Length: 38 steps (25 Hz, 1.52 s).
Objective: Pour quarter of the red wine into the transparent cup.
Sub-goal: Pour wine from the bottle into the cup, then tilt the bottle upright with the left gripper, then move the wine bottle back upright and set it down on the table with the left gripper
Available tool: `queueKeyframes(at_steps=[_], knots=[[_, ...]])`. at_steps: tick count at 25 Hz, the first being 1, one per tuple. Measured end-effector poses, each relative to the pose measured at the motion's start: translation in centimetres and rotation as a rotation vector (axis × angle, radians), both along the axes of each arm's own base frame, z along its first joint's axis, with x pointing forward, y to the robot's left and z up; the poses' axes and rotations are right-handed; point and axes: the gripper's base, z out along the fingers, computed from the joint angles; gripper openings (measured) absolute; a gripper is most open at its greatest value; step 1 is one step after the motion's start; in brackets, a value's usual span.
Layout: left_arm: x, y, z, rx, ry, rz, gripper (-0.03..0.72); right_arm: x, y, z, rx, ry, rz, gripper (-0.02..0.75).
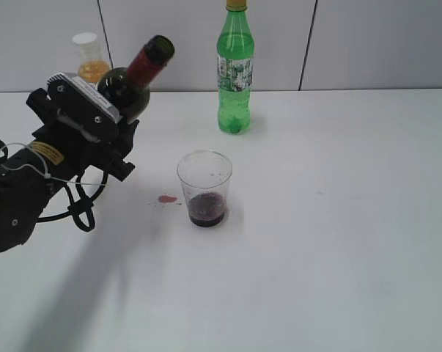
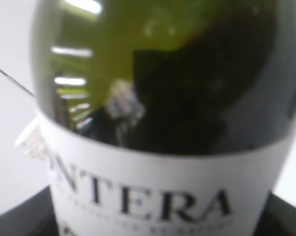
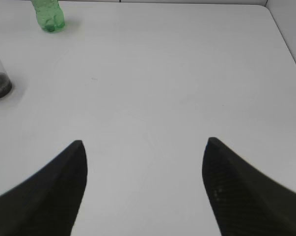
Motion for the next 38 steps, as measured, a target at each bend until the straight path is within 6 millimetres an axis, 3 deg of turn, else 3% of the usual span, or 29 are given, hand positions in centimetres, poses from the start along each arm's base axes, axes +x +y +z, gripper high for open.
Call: queueKeyframes(at_steps=[8, 13, 22, 29, 38], knots=[[0.2, 0.0, 0.1, -0.457, 0.095, -0.017, 0.552, 0.0, 0.0, 0.0, 0.0, 0.0, 0.0, 0.584], [0.9, 0.3, 0.4, -0.617, 0.147, -0.044, 0.552, 0.0, 0.0, 0.0, 0.0, 0.0, 0.0, 0.584], [5.4, -1.2, 1.3, -0.695, 0.178, -0.162, 0.552, 0.0, 0.0, 0.0, 0.001, 0.0, 0.001, 0.584], [9.2, -2.6, -0.7, -0.706, 0.181, -0.165, 0.552, 0.0, 0.0, 0.0, 0.001, 0.0, 0.001, 0.584], [11.3, -3.3, -3.1, -0.688, 0.22, -0.151, 0.552, 0.0, 0.0, 0.0, 0.002, 0.0, 0.001, 0.584]])
